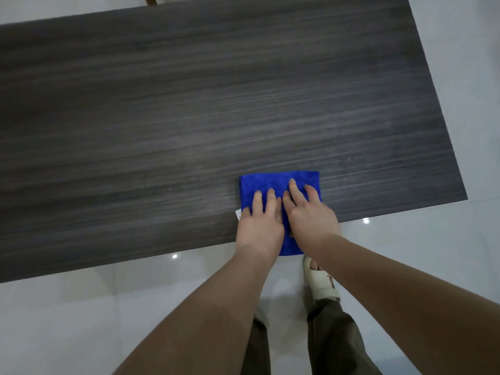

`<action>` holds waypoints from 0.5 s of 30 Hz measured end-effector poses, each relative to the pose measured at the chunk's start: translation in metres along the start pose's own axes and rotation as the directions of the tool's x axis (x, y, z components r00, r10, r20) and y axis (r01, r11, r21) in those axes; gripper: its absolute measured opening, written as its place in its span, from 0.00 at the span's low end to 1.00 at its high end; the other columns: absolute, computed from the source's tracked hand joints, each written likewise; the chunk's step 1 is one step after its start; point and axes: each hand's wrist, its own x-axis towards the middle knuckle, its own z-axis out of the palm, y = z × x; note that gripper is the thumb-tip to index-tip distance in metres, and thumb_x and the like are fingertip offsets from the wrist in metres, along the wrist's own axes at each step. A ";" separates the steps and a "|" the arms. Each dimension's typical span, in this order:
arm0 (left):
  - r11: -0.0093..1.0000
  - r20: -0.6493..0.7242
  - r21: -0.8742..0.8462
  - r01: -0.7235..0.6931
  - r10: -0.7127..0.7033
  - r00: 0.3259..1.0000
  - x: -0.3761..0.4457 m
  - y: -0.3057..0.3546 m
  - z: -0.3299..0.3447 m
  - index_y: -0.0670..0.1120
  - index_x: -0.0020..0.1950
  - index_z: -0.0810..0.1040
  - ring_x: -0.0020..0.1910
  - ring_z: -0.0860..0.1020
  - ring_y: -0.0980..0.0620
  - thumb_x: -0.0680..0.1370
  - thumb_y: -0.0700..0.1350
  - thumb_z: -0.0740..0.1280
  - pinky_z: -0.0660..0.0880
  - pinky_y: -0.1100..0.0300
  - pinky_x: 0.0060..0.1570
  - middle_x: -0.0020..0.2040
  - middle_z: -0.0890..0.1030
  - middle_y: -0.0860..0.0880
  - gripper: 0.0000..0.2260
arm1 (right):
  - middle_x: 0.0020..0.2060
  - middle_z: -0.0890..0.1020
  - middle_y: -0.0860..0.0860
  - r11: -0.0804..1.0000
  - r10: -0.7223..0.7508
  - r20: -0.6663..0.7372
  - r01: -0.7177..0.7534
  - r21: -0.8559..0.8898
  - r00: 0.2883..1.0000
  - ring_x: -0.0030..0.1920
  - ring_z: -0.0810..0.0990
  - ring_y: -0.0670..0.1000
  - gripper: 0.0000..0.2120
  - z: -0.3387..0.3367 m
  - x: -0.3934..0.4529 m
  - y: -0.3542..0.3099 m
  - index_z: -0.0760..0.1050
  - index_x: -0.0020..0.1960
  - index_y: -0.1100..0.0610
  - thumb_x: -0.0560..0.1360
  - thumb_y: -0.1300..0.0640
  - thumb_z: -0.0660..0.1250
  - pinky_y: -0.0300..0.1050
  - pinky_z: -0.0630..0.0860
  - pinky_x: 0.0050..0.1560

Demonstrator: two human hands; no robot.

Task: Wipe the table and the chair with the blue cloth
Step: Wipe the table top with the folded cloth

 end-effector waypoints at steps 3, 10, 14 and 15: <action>1.000 -0.002 -0.004 0.007 -0.007 1.000 -0.009 -0.018 0.006 0.41 0.80 0.42 0.78 0.44 0.37 0.83 0.45 0.58 0.62 0.46 0.72 0.80 0.42 0.42 0.32 | 0.79 0.43 0.53 1.000 -0.002 0.000 0.002 -0.007 1.000 0.77 0.49 0.60 0.37 -0.001 0.002 -0.021 0.48 0.79 0.56 0.79 0.54 0.66 0.47 0.69 0.66; 0.998 -0.030 -0.041 0.047 -0.048 0.998 -0.026 -0.053 0.027 0.41 0.80 0.42 0.78 0.45 0.38 0.84 0.46 0.57 0.62 0.47 0.73 0.80 0.44 0.42 0.31 | 0.79 0.45 0.55 0.998 -0.055 -0.039 0.055 -0.010 0.998 0.76 0.51 0.61 0.31 -0.002 0.006 -0.061 0.49 0.79 0.57 0.81 0.55 0.60 0.47 0.69 0.64; 0.997 -0.015 -0.060 0.048 -0.049 0.999 -0.029 -0.059 0.029 0.42 0.80 0.42 0.78 0.45 0.38 0.83 0.47 0.61 0.62 0.47 0.73 0.80 0.44 0.42 0.34 | 0.79 0.45 0.55 0.998 -0.063 -0.024 0.062 -0.024 0.998 0.76 0.51 0.61 0.33 -0.004 0.007 -0.067 0.49 0.79 0.57 0.81 0.55 0.61 0.47 0.70 0.64; 0.998 -0.020 -0.052 0.044 -0.045 0.999 -0.029 -0.060 0.030 0.42 0.80 0.43 0.78 0.45 0.38 0.83 0.47 0.61 0.63 0.47 0.72 0.80 0.44 0.42 0.35 | 0.79 0.45 0.55 0.998 -0.059 -0.021 0.059 -0.029 0.998 0.77 0.51 0.61 0.33 -0.004 0.007 -0.068 0.49 0.79 0.57 0.81 0.55 0.62 0.47 0.70 0.63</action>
